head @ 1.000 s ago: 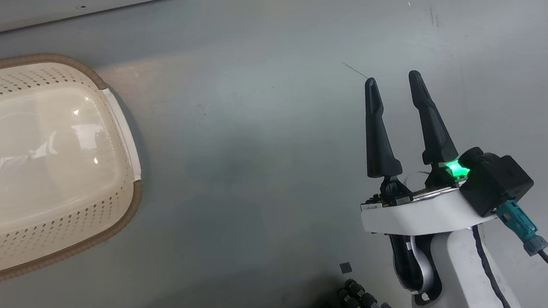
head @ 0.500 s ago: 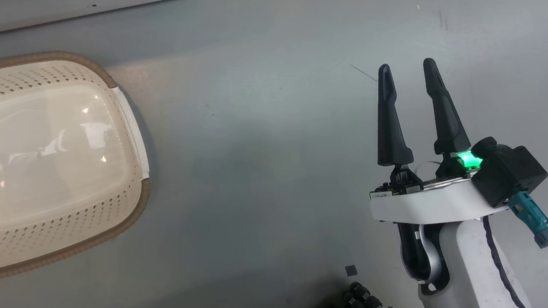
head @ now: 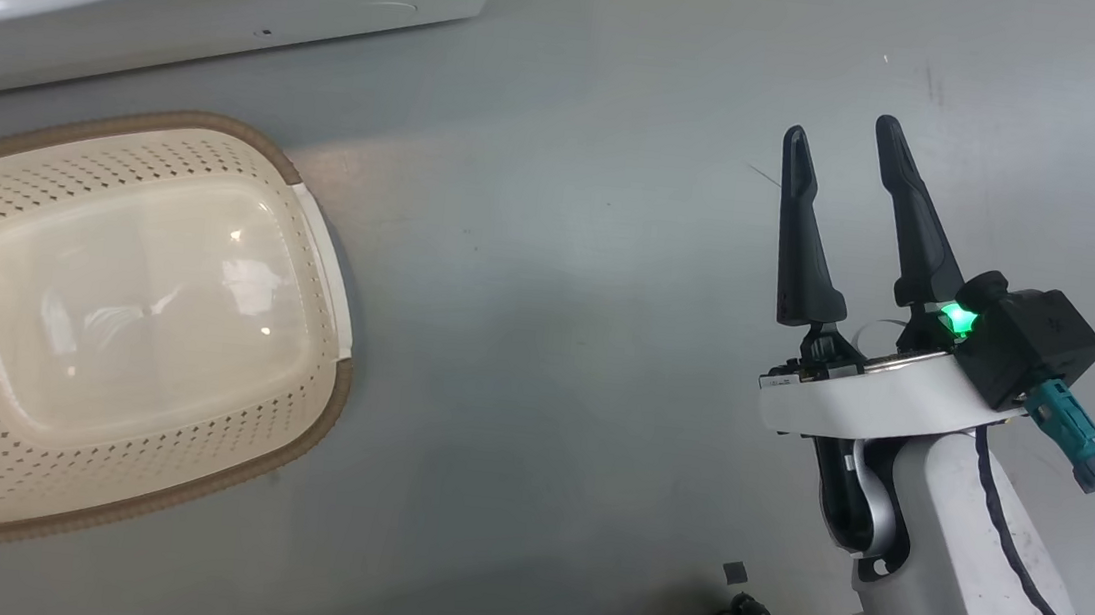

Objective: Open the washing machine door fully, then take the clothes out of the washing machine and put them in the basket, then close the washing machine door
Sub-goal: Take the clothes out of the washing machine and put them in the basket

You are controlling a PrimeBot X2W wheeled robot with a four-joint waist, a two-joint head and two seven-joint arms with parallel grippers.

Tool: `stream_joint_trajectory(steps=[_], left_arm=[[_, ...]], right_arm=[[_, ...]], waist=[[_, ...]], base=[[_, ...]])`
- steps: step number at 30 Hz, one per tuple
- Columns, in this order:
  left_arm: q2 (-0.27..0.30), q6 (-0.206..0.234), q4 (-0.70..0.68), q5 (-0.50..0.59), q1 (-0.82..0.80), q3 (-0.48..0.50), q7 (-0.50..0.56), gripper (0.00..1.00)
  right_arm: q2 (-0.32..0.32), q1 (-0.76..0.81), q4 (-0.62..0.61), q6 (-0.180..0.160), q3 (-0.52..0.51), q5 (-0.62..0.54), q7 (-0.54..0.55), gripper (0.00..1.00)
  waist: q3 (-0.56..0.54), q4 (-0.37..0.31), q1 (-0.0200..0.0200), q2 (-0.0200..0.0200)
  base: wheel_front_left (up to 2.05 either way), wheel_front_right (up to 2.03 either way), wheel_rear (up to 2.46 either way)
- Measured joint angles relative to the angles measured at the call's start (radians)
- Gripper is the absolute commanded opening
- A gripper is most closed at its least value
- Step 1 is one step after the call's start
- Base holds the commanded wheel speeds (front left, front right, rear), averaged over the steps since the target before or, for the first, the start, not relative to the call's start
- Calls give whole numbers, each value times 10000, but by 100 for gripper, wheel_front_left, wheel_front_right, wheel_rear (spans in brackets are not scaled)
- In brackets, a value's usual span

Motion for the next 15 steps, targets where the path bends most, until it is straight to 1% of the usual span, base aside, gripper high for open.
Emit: stream_joint_trajectory(steps=[6, 8, 12, 15], left_arm=[[-173, -2, -362, 0, 725, -107, -1110, 0], [-244, -6, -497, 0, 1005, -134, -1494, 0], [-351, -8, -723, 4, 1565, -151, -2261, 0], [-489, -10, -888, 73, 2038, -167, -2901, 0]], right_arm=[[-2, 16, 136, 12, -180, -278, 0, 100], [-2, 58, 203, 98, -211, -357, 0, 100], [-4, 159, 313, 121, -219, -462, 0, 100], [-4, 287, 424, 217, -282, -617, 0, 100]], waist=[[-350, 350, 0, 0], [-474, 438, 0, 0], [-754, 595, 0, 0], [-996, 709, 0, 0]], base=[[0, 0, 0], [0, 0, 0], [0, 0, 0], [0, 0, 0]])
